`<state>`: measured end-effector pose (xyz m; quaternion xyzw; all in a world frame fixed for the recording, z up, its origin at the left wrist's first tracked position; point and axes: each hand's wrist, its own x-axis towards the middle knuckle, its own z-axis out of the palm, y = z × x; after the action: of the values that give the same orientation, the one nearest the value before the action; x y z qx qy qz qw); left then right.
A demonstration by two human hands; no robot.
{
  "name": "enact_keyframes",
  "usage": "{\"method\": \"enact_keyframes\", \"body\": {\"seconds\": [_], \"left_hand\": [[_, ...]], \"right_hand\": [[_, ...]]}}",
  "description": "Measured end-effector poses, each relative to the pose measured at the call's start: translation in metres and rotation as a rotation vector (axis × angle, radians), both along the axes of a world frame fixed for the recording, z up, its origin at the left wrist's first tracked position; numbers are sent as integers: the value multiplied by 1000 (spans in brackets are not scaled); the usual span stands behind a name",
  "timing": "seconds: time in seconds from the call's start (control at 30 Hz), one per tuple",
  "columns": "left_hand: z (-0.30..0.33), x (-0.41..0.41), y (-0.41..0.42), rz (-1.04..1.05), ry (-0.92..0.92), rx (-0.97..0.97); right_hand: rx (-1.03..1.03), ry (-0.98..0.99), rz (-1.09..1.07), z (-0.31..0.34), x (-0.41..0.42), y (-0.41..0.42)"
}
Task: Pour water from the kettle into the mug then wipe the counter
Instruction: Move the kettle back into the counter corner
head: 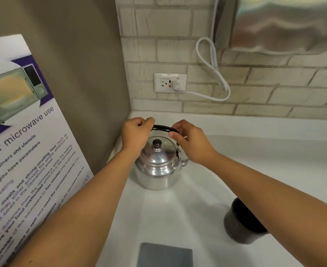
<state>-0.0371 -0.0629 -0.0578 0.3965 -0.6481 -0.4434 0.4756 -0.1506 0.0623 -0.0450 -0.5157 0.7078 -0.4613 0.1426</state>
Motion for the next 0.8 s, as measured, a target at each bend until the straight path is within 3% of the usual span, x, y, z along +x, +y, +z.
{"method": "enact_keyframes", "body": {"seconds": [0.37,0.6,0.8], "left_hand": [[-24,-10,-18,46,-40,13],[-26,-23,-36,72,-268,-5],[-23,-34,-55,75,-582,-25]], "right_hand": [[25,-1,-15,-18,-11,-20],[92,148,-62,-24,-25,-42],[120,6,-96,-26,-34,-60]]}}
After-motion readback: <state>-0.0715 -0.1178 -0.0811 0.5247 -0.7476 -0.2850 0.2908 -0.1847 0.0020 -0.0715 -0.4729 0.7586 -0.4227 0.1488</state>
